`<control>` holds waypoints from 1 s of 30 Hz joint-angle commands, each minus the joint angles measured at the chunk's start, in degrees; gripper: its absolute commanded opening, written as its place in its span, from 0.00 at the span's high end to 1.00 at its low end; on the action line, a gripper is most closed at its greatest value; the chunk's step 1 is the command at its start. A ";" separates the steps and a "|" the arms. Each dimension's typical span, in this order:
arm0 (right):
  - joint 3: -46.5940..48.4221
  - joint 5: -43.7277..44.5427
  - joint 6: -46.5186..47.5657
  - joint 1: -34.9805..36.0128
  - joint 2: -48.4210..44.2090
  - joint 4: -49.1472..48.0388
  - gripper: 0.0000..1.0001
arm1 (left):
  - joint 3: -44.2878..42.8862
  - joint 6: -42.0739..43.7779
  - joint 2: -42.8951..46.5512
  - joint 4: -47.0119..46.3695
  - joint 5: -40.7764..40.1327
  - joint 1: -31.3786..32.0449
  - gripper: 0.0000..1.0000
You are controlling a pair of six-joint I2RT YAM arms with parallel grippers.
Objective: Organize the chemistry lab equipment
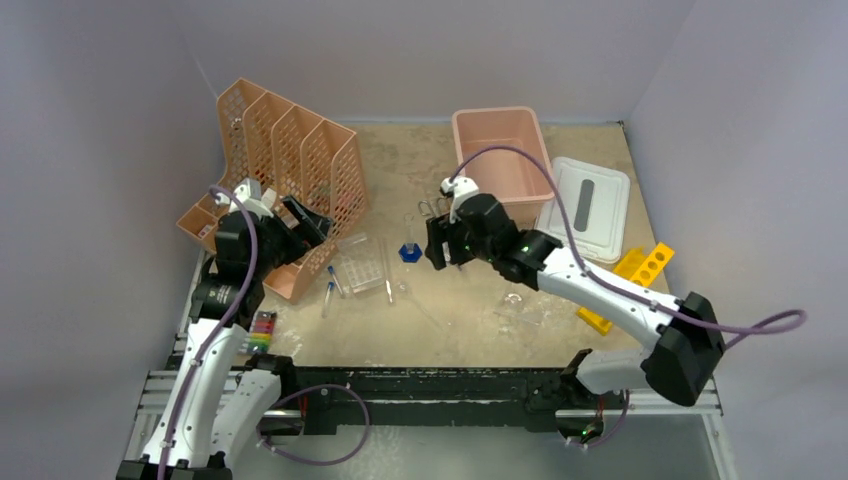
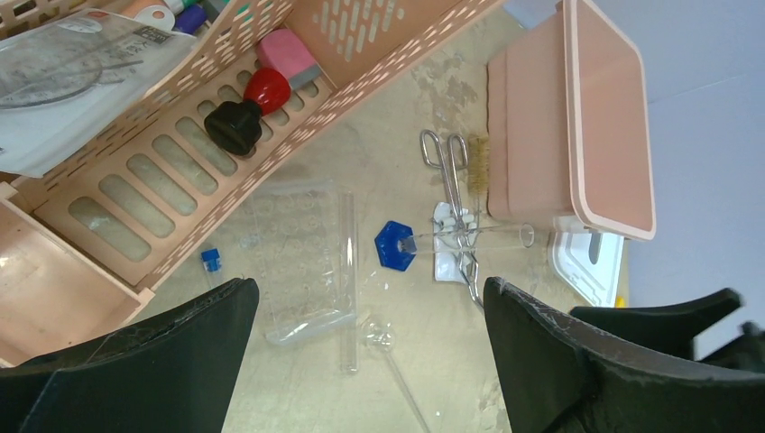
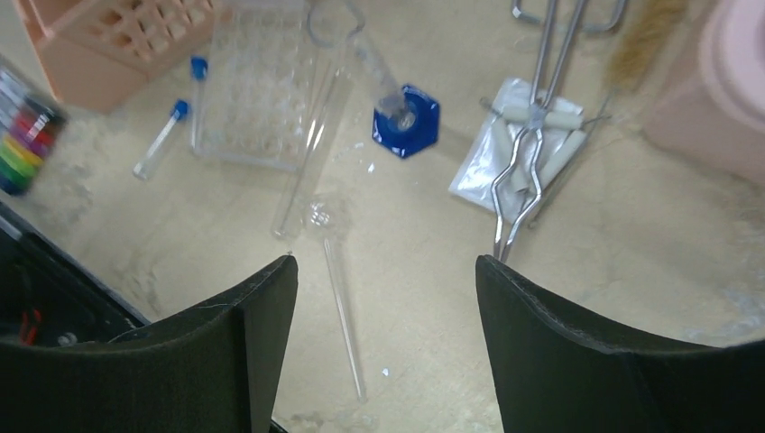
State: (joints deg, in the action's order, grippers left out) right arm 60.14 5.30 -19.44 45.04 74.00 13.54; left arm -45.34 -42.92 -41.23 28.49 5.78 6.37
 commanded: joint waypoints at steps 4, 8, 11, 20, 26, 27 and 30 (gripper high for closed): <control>-6.94 4.15 1.88 9.60 5.90 -7.24 0.28 | 0.03 0.02 -0.82 -2.90 -0.04 -0.44 0.05; -9.13 5.34 1.08 13.18 8.93 -9.80 0.28 | -0.58 0.68 -2.24 -2.57 -0.75 -0.47 0.05; -9.81 5.49 1.25 15.03 12.00 -12.34 0.33 | -0.94 1.18 -2.85 -2.31 -1.12 -0.48 0.06; -9.61 7.33 1.32 17.32 21.03 -18.73 0.47 | -1.89 1.96 -3.37 -1.02 -2.13 -0.48 0.06; -9.11 10.66 -0.32 17.45 24.11 -19.39 0.50 | -2.63 3.02 -3.33 -0.04 -2.79 -0.44 0.06; -9.13 10.98 -0.33 17.52 24.63 -19.49 0.51 | -2.83 3.14 -3.39 0.08 -2.87 -0.43 0.06; -8.93 12.69 0.18 17.64 26.33 -20.01 0.58 | -3.67 3.61 -3.50 0.51 -3.60 -0.27 0.07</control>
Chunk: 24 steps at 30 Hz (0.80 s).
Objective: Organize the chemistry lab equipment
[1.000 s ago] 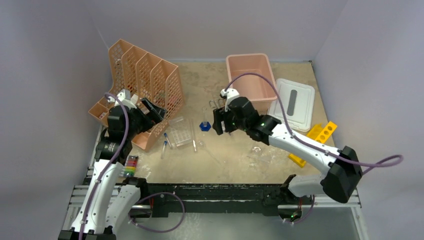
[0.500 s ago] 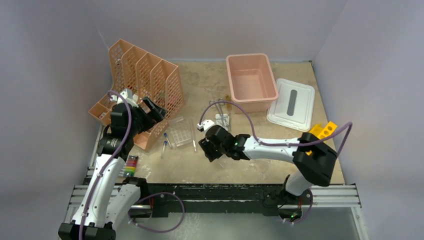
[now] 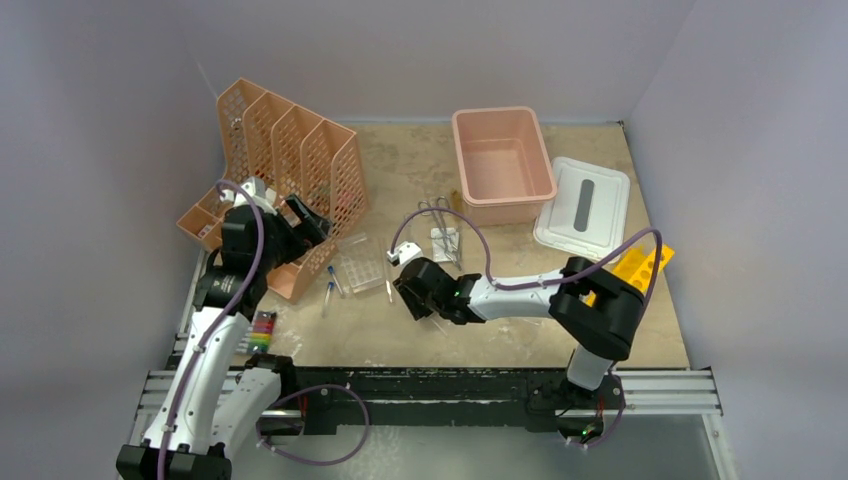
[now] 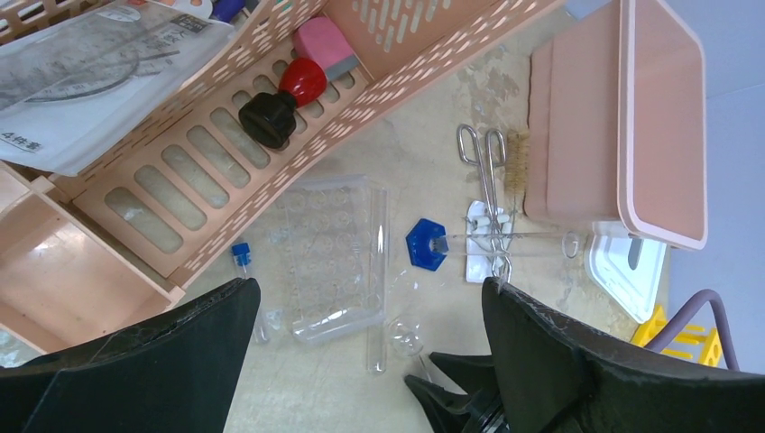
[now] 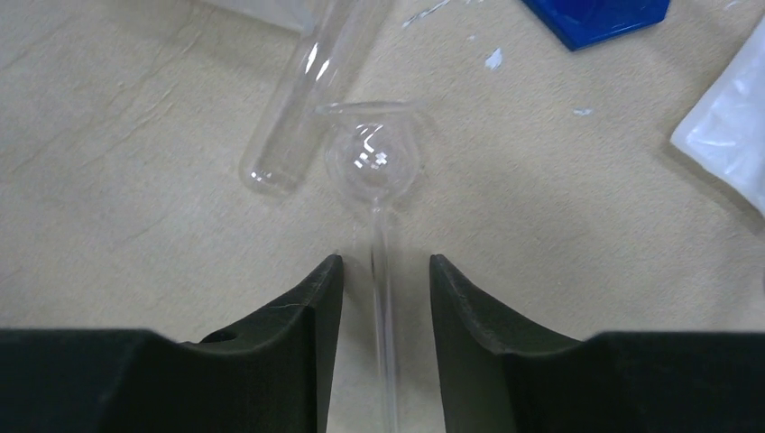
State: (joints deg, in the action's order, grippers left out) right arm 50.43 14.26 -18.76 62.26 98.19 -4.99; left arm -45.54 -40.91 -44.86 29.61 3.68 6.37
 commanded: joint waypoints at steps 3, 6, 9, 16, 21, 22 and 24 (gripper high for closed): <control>1.30 5.09 0.79 0.45 3.08 -1.42 0.74 | -4.57 2.17 0.11 0.19 -2.96 0.00 0.07; 1.39 5.05 2.33 0.87 2.38 -0.72 0.83 | -5.26 2.74 0.14 0.54 -3.48 0.26 0.07; 1.25 0.83 4.25 1.19 -0.05 1.10 0.92 | -6.06 2.85 -0.02 0.71 -3.51 0.56 0.07; 3.00 -2.70 5.59 1.20 -8.36 7.01 0.99 | -8.93 3.99 -0.04 1.07 -3.51 0.66 0.07; 6.75 -3.28 3.22 1.20 -17.07 10.98 1.00 | -10.74 3.57 0.04 1.48 -3.51 0.66 0.07; 7.77 -2.07 3.25 1.12 -18.50 11.33 1.00 | -11.03 3.55 0.04 1.58 -4.87 0.66 0.07; 10.58 0.38 4.03 0.59 -20.84 11.73 1.00 | -11.54 3.46 -0.13 1.51 -5.17 0.66 0.07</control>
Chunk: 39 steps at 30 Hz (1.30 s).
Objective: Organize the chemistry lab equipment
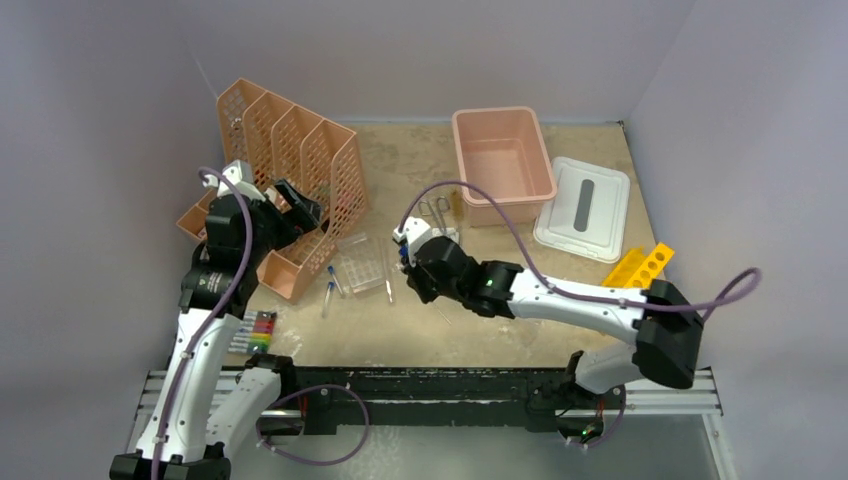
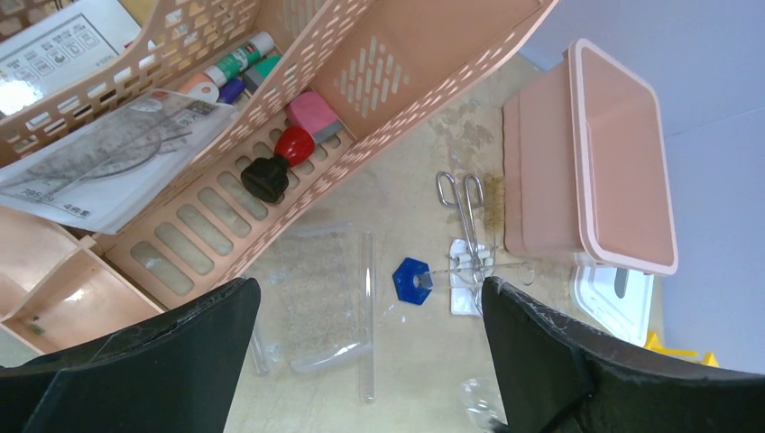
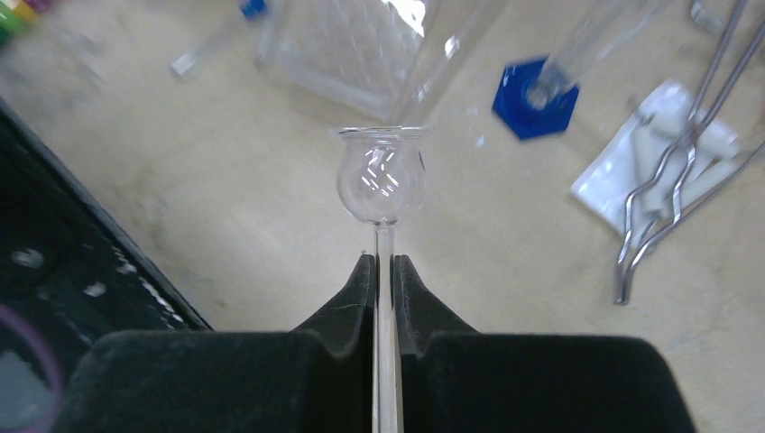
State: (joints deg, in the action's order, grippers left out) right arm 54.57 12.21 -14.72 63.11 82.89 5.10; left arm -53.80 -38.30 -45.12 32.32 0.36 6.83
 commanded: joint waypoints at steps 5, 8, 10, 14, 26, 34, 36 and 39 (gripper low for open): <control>17.13 5.53 2.76 -5.17 -6.39 3.56 1.00 | -3.71 0.37 -0.39 -2.20 -1.02 0.28 0.07; 22.37 4.56 3.94 -11.54 -5.98 2.21 1.00 | -4.32 0.74 -0.81 -2.58 -0.63 0.75 0.07; 25.18 3.33 4.74 -16.37 -5.49 0.64 1.00 | -4.85 1.38 -1.12 -3.18 -0.01 1.10 0.07; 30.11 1.43 5.90 -27.09 -2.88 -0.24 1.00 | -5.26 2.20 -2.25 -5.90 3.79 1.43 0.07; 34.10 -12.06 3.10 -48.45 12.56 -3.98 1.00 | -4.26 3.40 -4.44 -25.55 15.10 1.43 0.06; 52.88 -17.51 3.20 -50.07 32.49 0.91 1.00 | -11.65 5.77 -11.06 -28.91 16.63 1.43 0.05; 53.91 -17.20 2.52 -50.04 34.50 0.27 1.00 | -12.77 6.52 -12.14 -28.56 16.06 1.43 0.05; 49.98 -18.20 2.39 -49.53 34.52 -2.30 1.00 | -12.38 5.91 -12.87 -29.51 14.39 1.43 0.05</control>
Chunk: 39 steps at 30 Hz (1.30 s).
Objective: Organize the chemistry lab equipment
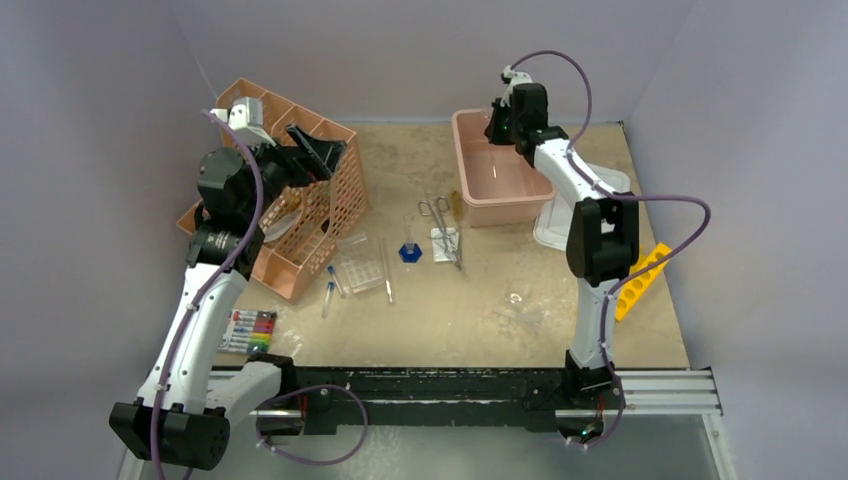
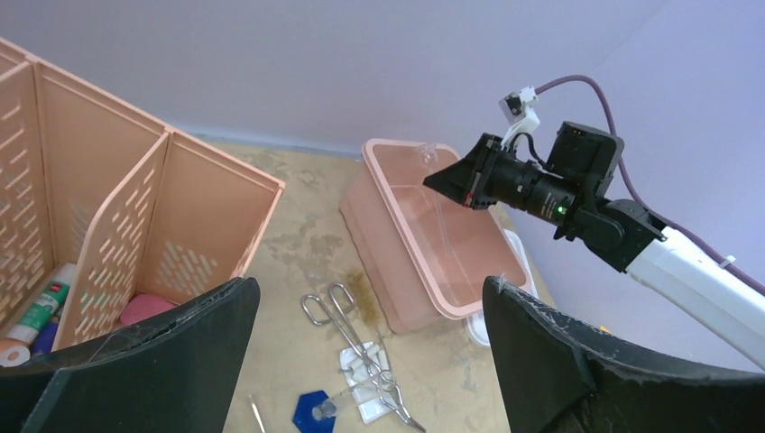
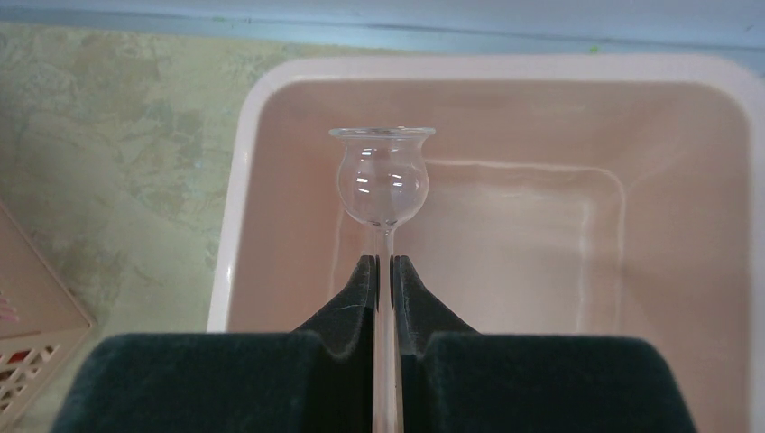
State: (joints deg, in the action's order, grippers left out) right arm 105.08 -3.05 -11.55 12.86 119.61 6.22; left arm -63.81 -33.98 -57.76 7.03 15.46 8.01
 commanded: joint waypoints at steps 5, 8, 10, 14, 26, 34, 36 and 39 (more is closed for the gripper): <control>-8.22 -1.54 -1.34 1.66 -3.51 -7.46 1.00 | -1.06 1.19 -0.31 -7.64 -1.87 0.25 0.05; -10.27 -1.71 -2.98 1.69 -2.54 -9.07 1.00 | -2.38 1.90 -1.31 -8.48 -2.74 0.25 0.05; -11.31 -1.69 -4.20 1.83 -2.08 -9.75 1.00 | -4.18 2.13 -2.38 -7.68 -2.03 0.25 0.05; -12.51 -2.36 -4.91 2.40 -0.07 -13.07 1.00 | -4.99 3.29 -2.90 -7.36 -1.38 0.25 0.05; -10.46 -0.45 -5.59 3.76 5.48 -13.62 0.98 | -3.92 4.09 -0.38 -2.68 -2.27 0.33 0.05; -9.35 1.71 -9.72 3.77 4.83 -10.53 0.72 | -3.98 4.28 0.06 -2.32 -3.70 0.34 0.05; -9.25 1.35 -10.39 3.81 3.27 -9.48 0.68 | -4.22 4.82 0.27 -1.81 -4.14 0.34 0.05; -8.42 -0.42 -10.13 3.78 0.23 -7.25 0.59 | -4.56 6.00 0.32 -0.19 -3.04 0.34 0.04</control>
State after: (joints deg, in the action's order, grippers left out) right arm 93.32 -2.50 -20.21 16.49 127.11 -2.55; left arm -66.26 -30.61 -58.54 5.87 12.23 8.01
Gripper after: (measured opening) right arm 0.358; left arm 0.952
